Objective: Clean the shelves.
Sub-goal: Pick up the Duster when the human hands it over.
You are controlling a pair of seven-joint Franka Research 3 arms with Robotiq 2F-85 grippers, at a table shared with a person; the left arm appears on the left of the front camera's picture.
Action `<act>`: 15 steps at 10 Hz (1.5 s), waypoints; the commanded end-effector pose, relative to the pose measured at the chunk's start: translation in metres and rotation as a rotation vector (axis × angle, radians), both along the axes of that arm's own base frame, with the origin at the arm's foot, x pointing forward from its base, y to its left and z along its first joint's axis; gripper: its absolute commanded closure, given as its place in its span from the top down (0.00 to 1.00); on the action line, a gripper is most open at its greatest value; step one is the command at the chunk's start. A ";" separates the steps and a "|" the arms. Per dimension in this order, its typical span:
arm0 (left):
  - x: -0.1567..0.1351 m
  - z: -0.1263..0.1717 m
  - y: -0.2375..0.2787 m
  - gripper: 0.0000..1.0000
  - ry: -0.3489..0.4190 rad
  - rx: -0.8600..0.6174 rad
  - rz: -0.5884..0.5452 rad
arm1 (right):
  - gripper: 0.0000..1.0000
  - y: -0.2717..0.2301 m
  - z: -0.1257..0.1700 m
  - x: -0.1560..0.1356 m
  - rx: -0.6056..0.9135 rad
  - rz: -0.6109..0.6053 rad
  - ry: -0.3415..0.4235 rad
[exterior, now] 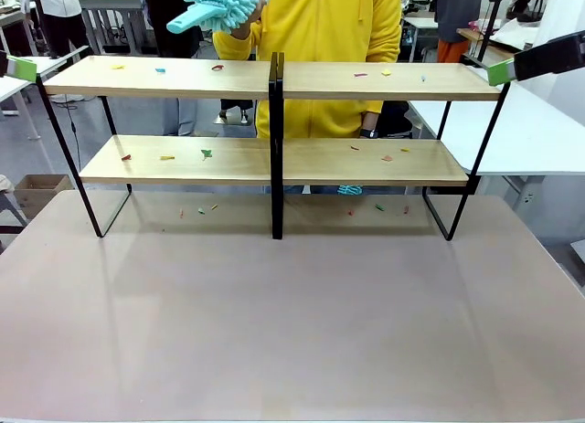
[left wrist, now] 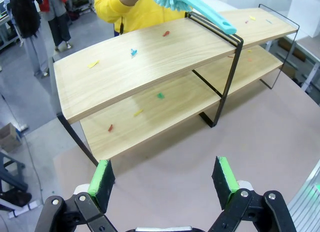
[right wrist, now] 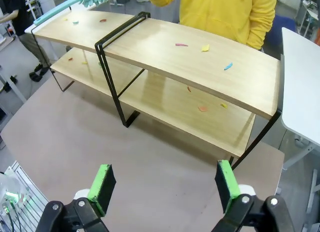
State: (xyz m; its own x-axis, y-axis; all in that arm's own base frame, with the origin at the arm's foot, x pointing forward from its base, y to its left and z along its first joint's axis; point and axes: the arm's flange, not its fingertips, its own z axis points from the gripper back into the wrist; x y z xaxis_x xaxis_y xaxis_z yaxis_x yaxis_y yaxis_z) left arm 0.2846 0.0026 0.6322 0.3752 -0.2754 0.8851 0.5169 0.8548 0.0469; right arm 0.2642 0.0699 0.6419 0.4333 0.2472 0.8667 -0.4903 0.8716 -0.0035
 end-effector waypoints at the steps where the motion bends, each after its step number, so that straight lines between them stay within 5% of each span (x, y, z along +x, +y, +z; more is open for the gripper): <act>1: 0.098 0.064 -0.024 1.00 0.786 -0.444 -0.376 | 1.00 -0.002 0.000 0.001 0.006 -0.002 0.002; 3: 0.103 0.065 -0.023 1.00 0.794 -0.481 -0.365 | 1.00 -0.002 0.000 0.001 0.006 -0.002 0.002; 4: 0.126 0.069 -0.021 1.00 0.941 -0.659 -0.566 | 1.00 -0.002 0.000 0.001 0.006 -0.002 0.002; 5: 0.139 0.061 -0.022 1.00 1.056 -0.674 -0.711 | 1.00 -0.002 0.000 0.001 0.006 -0.002 0.002; 6: 0.094 0.050 -0.043 1.00 0.265 -0.295 -0.270 | 1.00 -0.002 0.000 0.001 0.006 -0.002 0.002; 7: 0.094 0.050 -0.043 1.00 0.265 -0.295 -0.270 | 1.00 -0.002 0.000 0.001 0.006 -0.002 0.002; 8: 0.127 0.064 -0.046 1.00 0.337 -0.404 -0.393 | 1.00 -0.002 0.000 0.001 0.006 -0.002 0.002; 10: 0.155 0.068 -0.065 1.00 0.500 -0.370 -0.476 | 1.00 -0.002 0.000 0.001 0.006 -0.002 0.002; 13: 0.241 0.067 -0.084 1.00 0.678 -0.529 -0.316 | 1.00 -0.002 0.000 0.001 0.006 -0.002 0.002; 15: 0.265 0.051 -0.099 1.00 0.771 -0.558 -0.328 | 1.00 -0.002 0.000 0.001 0.006 -0.002 0.002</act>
